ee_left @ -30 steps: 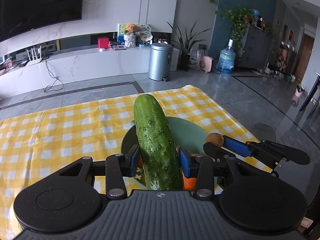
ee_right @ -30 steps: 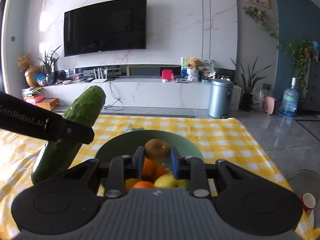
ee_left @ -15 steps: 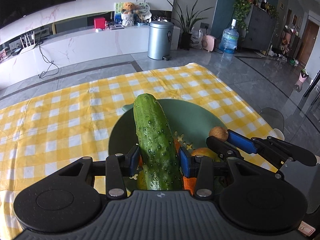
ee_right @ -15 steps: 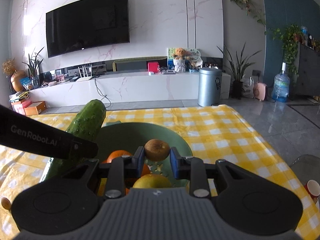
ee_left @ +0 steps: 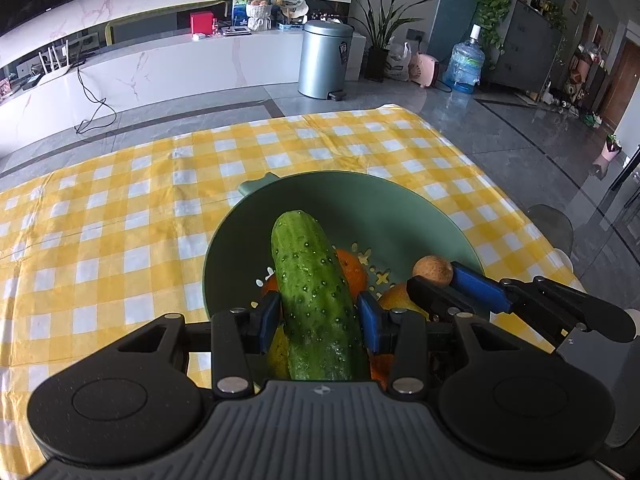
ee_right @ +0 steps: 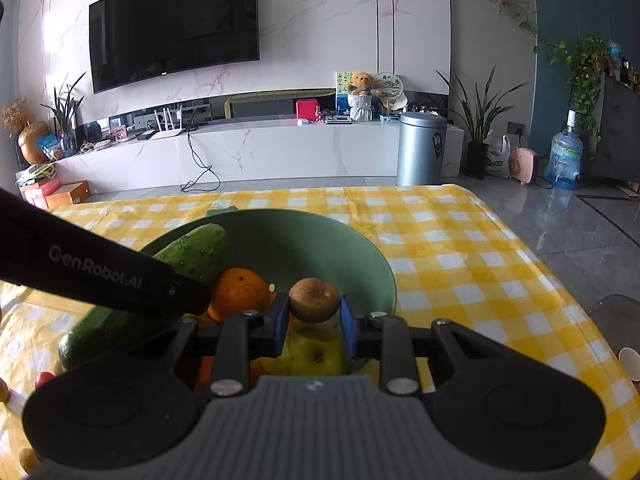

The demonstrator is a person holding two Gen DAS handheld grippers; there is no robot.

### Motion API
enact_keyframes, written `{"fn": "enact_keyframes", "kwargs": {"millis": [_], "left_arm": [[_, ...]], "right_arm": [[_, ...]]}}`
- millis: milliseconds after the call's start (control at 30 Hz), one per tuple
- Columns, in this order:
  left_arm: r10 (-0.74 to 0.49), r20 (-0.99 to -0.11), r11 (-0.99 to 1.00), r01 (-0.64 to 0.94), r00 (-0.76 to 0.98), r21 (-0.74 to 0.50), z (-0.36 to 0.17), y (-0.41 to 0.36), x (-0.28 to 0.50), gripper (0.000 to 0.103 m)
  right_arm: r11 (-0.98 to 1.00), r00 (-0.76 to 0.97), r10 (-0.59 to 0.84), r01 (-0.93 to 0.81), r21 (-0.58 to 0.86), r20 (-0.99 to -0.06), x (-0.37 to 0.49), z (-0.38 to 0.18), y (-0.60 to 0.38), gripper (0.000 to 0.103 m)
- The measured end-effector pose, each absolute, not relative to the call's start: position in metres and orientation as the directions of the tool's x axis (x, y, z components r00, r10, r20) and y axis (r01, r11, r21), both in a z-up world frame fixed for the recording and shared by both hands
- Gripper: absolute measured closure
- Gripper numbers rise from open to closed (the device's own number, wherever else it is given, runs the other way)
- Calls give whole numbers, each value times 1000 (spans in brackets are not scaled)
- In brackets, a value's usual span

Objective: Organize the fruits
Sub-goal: 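Carry the cucumber and kiwi into the green colander and open both tools, then withdraw both tools toward the remaining kiwis and tomato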

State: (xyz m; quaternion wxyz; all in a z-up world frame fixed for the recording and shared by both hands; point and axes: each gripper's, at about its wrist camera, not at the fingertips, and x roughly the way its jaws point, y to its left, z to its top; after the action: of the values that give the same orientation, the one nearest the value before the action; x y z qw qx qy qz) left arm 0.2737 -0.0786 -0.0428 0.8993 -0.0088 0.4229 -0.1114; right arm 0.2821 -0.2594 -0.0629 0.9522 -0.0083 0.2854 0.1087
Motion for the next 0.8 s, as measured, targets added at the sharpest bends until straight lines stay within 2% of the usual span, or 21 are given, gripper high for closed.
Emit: {"fn": "enact_keyframes", "kwargs": {"millis": [167,333,400,433,633,800], "left_arm": [[-195,-759,978,182,622,-102,-42,-78,274,55],[-166,-765,984,160,622,-84,-44,-74,272,45],[-169,-758,984,157,630,-90,-43,-71,270,41],[-174,-752,983,159,636,-93,-41,-70,268,37],[-193,-729,979,172,657,-104,-28,-68,258,32],[-204,-698,978,182,687,-107,-16,-68,243,30]], "right_arm": [[976,813,200,-216,36,-548,281,-63,-257,78],[977,812,197,-209,42,-550,280,-63,-257,77],[978,822,195,-205,43,-535,279,-62,-258,72],[978,826,195,-204,44,-529,277,-62,-258,67],[979,846,190,-200,34,-498,270,-59,-258,63],[981,869,186,-191,37,-459,259,-53,-259,47]]}}
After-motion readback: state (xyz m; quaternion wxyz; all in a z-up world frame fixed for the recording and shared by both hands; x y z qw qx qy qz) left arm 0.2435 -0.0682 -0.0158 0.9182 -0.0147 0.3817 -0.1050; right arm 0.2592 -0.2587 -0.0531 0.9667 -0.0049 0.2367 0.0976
